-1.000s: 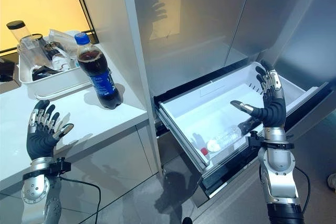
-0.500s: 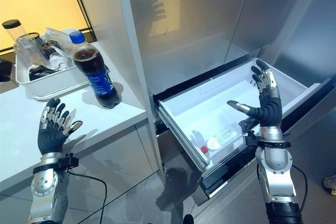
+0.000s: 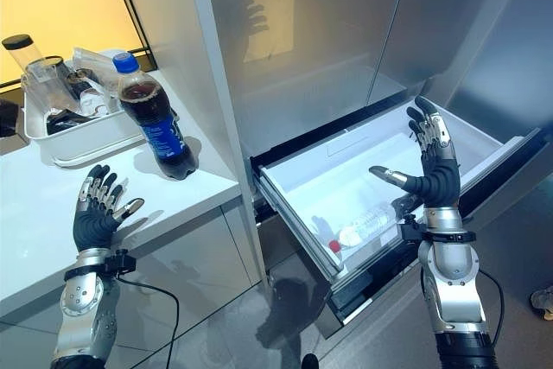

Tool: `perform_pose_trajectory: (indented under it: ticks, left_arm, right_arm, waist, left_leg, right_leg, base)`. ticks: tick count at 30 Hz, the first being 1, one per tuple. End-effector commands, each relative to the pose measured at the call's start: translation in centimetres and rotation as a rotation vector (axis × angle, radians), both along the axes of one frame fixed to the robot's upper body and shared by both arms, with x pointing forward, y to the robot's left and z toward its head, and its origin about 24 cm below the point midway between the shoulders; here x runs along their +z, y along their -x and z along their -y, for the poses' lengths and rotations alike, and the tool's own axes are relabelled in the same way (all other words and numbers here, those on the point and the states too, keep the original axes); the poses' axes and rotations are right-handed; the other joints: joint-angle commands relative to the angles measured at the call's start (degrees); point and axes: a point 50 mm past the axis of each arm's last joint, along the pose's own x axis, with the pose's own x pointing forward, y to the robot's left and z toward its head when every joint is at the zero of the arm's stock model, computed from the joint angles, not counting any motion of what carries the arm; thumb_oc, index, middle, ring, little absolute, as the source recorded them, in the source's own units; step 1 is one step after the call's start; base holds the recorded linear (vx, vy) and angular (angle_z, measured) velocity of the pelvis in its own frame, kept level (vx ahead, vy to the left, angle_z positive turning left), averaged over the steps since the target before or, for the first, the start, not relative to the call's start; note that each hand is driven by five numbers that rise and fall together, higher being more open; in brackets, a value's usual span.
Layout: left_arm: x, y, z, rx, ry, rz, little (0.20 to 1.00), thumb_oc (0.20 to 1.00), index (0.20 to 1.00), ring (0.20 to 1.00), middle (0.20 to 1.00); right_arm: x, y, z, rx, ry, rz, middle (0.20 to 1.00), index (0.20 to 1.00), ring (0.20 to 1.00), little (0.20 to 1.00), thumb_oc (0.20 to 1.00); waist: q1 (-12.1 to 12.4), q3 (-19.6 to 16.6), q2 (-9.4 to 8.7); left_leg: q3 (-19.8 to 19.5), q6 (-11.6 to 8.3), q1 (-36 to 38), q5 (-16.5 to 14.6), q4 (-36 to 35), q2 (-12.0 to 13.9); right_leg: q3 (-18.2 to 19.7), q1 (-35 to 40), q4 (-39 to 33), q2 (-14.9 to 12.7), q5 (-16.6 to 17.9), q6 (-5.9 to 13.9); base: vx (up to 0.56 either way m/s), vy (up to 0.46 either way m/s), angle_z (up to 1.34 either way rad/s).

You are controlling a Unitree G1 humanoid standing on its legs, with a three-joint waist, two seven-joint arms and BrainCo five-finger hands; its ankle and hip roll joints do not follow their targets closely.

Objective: Take the drinks into the refrigerator

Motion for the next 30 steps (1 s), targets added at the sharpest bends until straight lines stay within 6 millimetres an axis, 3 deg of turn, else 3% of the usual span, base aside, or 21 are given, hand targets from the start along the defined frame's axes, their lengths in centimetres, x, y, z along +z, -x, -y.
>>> perform_pose_trajectory:
  ticks: [1,8,15,22,30]
  left_arm:
    - [0.9,-1.6,-0.8,0.009,-0.104,-0.013,1.0,1.0,1.0,1.0,1.0]
    - [1.4,-2.9,-2.4,0.099,-0.104,-0.03,1.0,1.0,1.0,1.0,1.0]
    - [3.8,-4.6,-4.1,0.151,-0.242,-0.047,1.0,1.0,1.0,1.0,1.0]
    - [5.3,-6.4,-3.6,0.12,-0.335,-0.059,1.0,1.0,1.0,1.0,1.0]
    - [5.1,-7.1,-2.2,0.04,-0.402,-0.079,1.0,1.0,1.0,1.0,1.0]
  right_arm:
    - [3.4,0.2,-1.5,0.106,0.004,0.165,1.0,1.0,1.0,1.0,1.0]
    - [3.2,0.3,-2.3,0.179,0.001,0.144,1.0,1.0,1.0,1.0,1.0]
    - [3.2,0.3,-2.7,0.246,0.014,0.119,1.0,1.0,1.0,1.0,1.0]
    - [3.1,0.4,-3.0,0.277,0.009,0.104,1.0,1.0,1.0,1.0,1.0]
    - [3.2,0.5,-3.1,0.293,0.002,0.105,1.0,1.0,1.0,1.0,1.0]
  waist:
    - [-0.8,-2.2,-1.91]
    - [-1.8,-2.7,-1.77]
    - [-2.9,-3.3,-1.79]
    - [-3.6,-3.0,-1.96]
    - [-3.8,-3.0,-2.09]
  left_leg:
    - [-1.4,-0.65,0.7,-3.9,0.1,0.1]
    - [-0.5,-0.8,1.6,-4.2,0.1,0.4]
    - [0.5,-1.03,2.5,-4.5,0.1,0.5]
    - [1.0,-1.1,2.8,-4.6,0.1,0.7]
    - [1.4,-0.97,3.2,-4.8,0.1,0.8]
  right_leg:
    - [-1.1,2.1,1.7,-3.8,-0.3,5.77]
    - [-0.5,2.2,1.9,-3.3,-0.6,5.78]
    - [0.2,2.4,2.0,-2.8,-0.7,5.78]
    - [0.8,2.3,2.0,-2.4,-0.6,5.86]
    - [1.1,2.3,2.1,-2.3,-0.6,5.92]
  base:
    - [0.02,0.004,-0.04]
    - [0.02,-0.001,-0.08]
    - [0.01,0.001,-0.03]
    - [0.0,0.0,0.0]
    - [0.0,-0.001,-0.04]
